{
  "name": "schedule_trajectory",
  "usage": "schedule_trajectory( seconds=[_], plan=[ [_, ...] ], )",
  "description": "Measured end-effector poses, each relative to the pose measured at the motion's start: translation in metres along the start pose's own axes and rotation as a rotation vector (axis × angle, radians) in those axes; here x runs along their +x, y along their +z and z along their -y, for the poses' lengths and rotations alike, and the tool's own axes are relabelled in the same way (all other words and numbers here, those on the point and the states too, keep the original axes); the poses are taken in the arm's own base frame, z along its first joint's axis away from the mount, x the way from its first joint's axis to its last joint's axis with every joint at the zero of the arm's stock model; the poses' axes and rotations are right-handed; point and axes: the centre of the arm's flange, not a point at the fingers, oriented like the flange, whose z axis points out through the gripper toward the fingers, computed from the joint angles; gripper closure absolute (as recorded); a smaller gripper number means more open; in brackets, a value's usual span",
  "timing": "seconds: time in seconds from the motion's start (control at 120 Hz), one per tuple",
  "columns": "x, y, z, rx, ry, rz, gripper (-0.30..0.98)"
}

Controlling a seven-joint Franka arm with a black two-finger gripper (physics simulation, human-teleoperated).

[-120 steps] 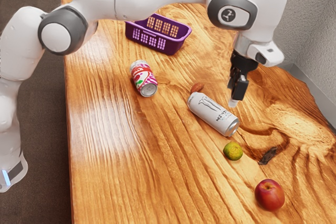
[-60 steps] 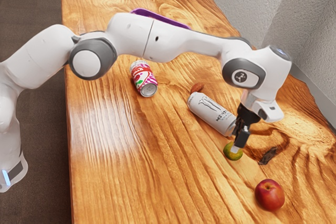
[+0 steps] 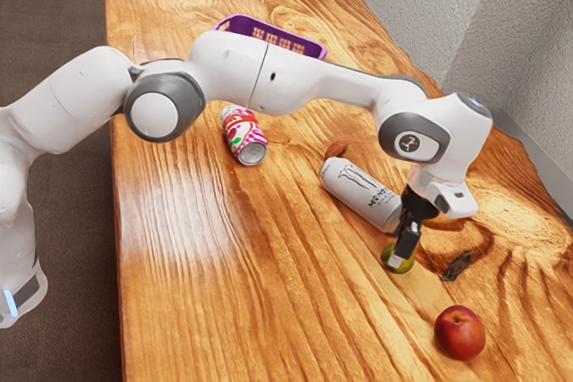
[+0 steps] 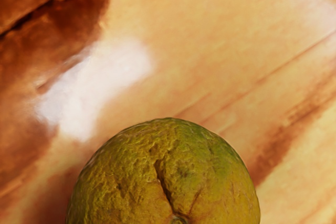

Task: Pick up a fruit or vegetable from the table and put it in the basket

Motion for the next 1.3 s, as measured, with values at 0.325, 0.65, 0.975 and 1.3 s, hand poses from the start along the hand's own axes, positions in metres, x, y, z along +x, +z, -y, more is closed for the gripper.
schedule_trajectory(
  seconds=[0.325,0.65,0.975,1.3],
  plan=[
    [0.008,0.019,0.005,-0.008,0.025,-0.018,0.10],
    [0.008,-0.005,-0.003,0.013,0.051,-0.056,0.39],
    [-0.104,-0.219,0.035,0.172,-0.077,-0.187,0.39],
    [-0.290,-0.290,0.202,0.334,-0.537,-0.070,0.38]
  ],
)
